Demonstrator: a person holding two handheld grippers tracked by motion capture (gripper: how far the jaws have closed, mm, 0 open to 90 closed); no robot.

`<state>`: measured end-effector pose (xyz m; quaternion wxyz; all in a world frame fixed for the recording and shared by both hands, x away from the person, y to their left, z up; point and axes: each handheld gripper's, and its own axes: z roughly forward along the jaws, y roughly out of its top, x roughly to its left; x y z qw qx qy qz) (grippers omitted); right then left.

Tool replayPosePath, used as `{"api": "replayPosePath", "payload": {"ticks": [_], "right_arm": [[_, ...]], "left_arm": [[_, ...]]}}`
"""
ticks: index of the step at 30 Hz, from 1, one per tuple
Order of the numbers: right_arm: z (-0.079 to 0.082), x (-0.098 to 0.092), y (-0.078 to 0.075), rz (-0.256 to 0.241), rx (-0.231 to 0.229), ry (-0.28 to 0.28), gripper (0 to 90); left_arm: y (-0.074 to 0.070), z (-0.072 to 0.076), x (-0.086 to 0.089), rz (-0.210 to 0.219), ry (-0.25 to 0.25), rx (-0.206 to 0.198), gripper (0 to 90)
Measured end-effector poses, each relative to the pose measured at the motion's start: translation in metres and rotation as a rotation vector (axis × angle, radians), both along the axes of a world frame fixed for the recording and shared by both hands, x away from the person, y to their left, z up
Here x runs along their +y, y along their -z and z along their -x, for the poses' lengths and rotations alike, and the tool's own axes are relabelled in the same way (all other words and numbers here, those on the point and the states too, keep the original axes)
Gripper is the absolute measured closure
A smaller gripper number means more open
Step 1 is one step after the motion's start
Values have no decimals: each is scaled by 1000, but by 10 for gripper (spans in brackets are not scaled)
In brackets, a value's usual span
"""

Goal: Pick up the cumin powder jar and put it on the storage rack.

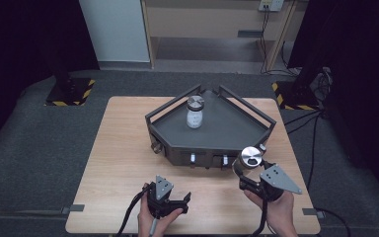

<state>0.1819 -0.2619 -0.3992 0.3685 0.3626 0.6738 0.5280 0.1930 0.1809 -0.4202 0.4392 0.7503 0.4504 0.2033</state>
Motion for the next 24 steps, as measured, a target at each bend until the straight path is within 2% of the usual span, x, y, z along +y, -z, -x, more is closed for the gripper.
{"api": "replayPosePath", "payload": {"ticks": [7,10,15,24], "right_arm": [[-8,4,-7,11,-7,1,303],[-16,6,-10,1,-18,12,303],[-39,9,-21,-17,-25,29,303],[-84,19,-36,-19,-35,46,303]], "left_arm": [[0,1,1,5,0,-5,9],[0,1,1,3,3,-4,9],[0,0,0,2,6,-1,9],[1,-1,1,7,5,-1,9]]}}
